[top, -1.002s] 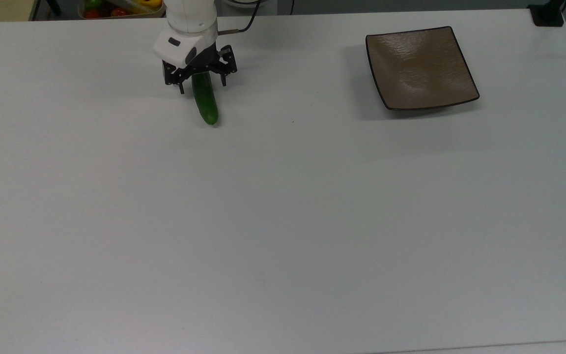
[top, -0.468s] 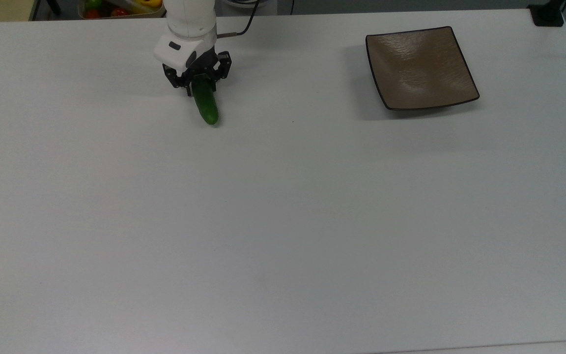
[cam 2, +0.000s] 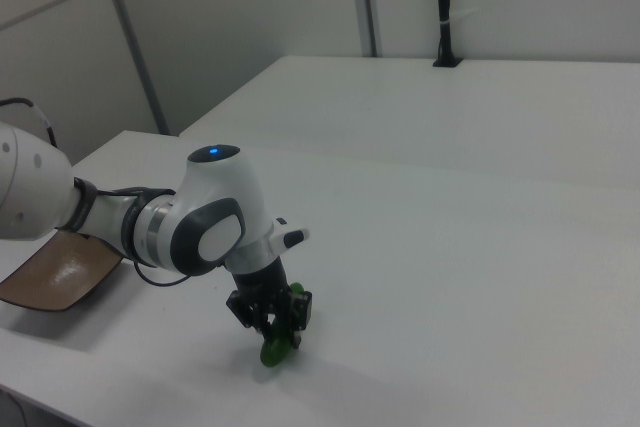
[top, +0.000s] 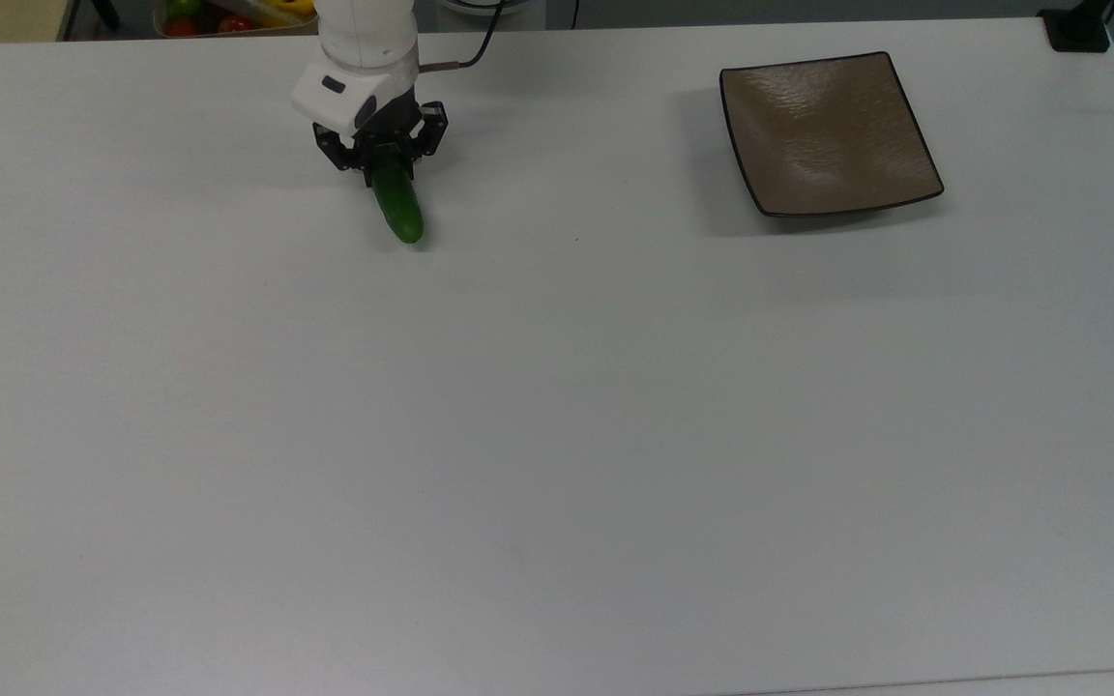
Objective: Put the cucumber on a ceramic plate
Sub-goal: 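Close the gripper around the middle of the cucumber and lift, then carry the held cucumber over to the brown square plate, then lower the cucumber onto the plate and open the gripper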
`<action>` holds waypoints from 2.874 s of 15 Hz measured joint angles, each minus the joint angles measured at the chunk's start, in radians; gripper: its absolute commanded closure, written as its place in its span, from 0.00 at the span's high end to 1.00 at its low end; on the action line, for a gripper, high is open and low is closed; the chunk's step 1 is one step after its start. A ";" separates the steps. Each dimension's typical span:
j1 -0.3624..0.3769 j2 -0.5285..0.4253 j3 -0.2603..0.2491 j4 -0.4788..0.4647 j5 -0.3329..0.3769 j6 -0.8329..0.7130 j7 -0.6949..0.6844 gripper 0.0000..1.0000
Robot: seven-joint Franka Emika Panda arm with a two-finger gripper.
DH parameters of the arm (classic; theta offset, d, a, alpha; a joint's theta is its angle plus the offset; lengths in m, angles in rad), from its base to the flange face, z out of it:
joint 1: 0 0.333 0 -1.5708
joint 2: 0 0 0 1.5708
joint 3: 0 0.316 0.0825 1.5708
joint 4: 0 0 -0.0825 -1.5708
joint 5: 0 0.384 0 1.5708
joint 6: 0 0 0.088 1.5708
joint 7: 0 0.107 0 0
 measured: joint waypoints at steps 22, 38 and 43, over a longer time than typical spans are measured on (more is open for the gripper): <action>0.057 -0.084 0.186 0.556 0.113 -0.748 0.159 0.02; 0.294 0.013 0.480 0.563 0.178 -0.589 0.755 0.04; 0.327 0.092 0.525 0.487 0.177 -0.385 0.878 0.06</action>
